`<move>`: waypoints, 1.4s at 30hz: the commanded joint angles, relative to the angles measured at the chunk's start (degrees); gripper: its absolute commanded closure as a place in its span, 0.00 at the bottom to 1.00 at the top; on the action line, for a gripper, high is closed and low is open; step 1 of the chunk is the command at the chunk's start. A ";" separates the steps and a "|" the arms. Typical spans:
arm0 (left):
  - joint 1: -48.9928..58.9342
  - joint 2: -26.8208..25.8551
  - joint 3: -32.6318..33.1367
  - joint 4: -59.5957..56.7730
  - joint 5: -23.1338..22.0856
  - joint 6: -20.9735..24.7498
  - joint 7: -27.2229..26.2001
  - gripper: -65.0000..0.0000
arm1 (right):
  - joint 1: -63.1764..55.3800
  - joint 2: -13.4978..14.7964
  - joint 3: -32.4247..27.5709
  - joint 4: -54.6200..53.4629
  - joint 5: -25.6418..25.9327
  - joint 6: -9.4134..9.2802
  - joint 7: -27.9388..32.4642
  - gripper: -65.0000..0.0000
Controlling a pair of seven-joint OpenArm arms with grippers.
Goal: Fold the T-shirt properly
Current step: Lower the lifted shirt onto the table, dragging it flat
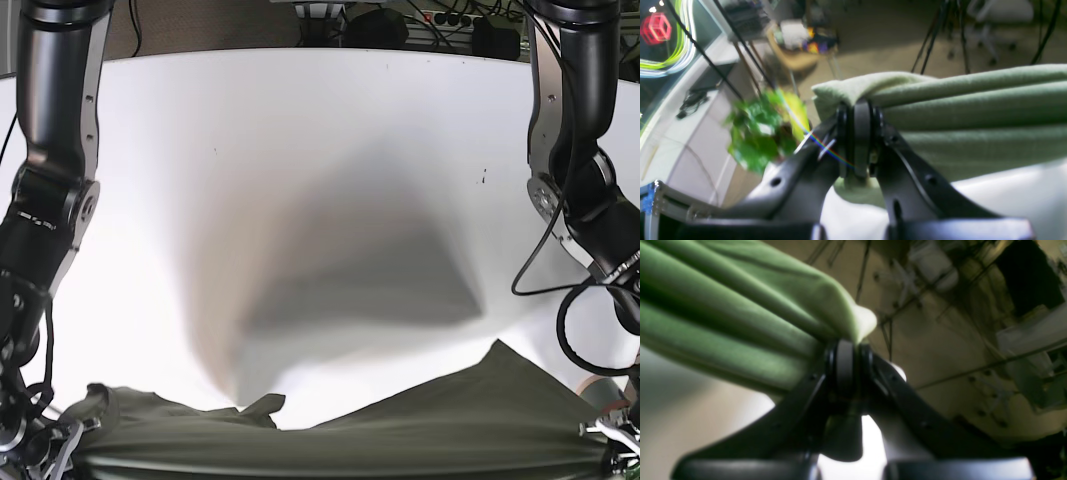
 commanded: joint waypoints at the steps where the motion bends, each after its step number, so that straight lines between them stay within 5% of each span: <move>1: 2.67 -1.79 -0.19 3.24 0.72 -1.28 -1.15 1.00 | -4.83 0.60 0.87 8.17 -0.85 -0.51 -0.04 0.97; 8: 18.85 -1.87 -1.24 11.24 0.72 -5.37 -1.51 1.00 | -26.28 -3.89 10.19 21.62 -0.85 -0.47 -0.04 0.97; 18: 38.10 -0.03 -7.05 17.57 0.63 -5.37 -1.51 1.00 | -45.53 -10.30 20.04 26.46 -0.94 -0.47 0.31 0.97; 29: 51.03 1.47 -11.44 20.47 0.63 -5.37 -1.51 1.00 | -57.05 -14.70 23.82 31.12 -0.85 -0.47 0.31 0.97; 42: 60.61 2.61 -12.50 26.36 0.63 -5.37 -1.51 1.00 | -66.19 -16.37 24.52 33.40 -0.85 -0.47 0.23 0.96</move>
